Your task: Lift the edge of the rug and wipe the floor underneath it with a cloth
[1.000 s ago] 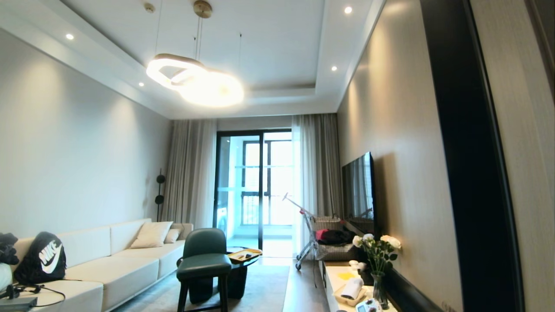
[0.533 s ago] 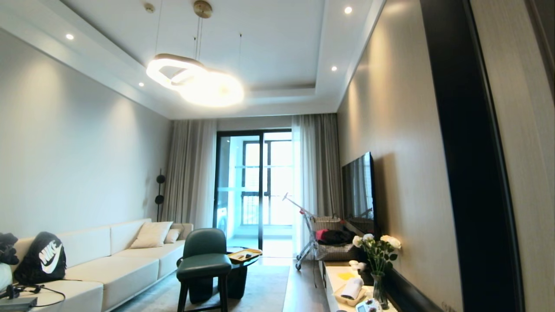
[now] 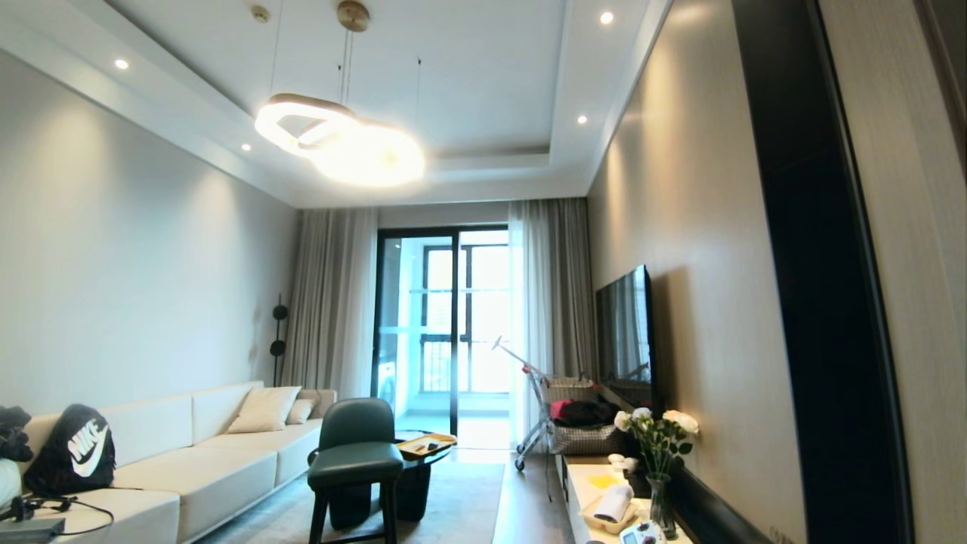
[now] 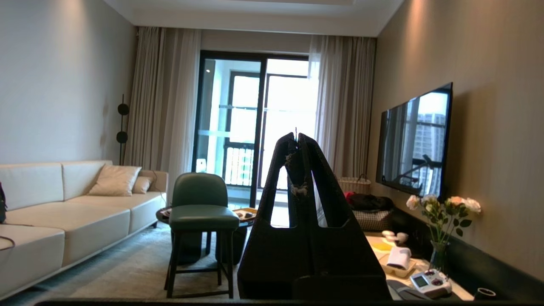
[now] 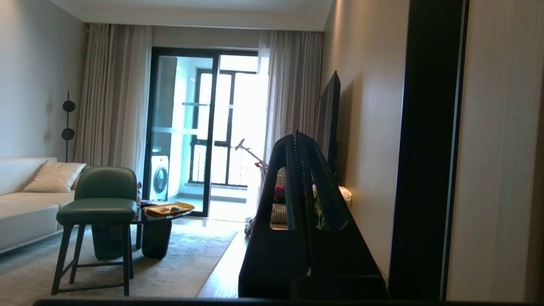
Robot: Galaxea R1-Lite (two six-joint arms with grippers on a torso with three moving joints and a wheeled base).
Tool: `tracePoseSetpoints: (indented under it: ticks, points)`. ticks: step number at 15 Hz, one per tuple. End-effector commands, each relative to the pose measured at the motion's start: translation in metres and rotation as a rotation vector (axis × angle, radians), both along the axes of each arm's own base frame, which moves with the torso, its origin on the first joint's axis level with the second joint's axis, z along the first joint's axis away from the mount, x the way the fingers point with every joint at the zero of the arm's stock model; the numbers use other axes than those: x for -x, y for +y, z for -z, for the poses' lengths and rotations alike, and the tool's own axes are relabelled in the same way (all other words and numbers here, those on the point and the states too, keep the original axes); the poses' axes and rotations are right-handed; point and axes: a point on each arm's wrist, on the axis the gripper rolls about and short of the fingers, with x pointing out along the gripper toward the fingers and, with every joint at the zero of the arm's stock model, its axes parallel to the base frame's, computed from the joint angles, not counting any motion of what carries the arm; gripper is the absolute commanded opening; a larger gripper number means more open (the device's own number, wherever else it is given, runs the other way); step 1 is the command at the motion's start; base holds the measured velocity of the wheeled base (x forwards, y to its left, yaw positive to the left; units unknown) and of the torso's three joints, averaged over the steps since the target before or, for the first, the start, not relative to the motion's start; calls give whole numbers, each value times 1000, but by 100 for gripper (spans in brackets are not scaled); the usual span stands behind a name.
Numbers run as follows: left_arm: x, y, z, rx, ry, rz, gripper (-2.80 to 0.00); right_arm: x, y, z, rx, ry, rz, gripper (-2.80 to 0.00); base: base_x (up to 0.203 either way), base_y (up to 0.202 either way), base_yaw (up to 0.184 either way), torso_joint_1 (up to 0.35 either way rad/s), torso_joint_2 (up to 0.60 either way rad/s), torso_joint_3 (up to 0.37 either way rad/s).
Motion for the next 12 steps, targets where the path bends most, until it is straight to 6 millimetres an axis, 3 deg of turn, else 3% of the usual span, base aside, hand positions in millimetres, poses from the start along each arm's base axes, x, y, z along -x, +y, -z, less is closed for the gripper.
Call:
tracePoseSetpoints:
  ticks: [1,12]
  points:
    - [0,0,0,1,0,-1,-280,0,0,0,2,1,-1,-280,0,0,0,0,0,0]
    - [0,0,0,1,0,-1,-280,0,0,0,-30,3,2,-280,0,0,0,0,0,0]
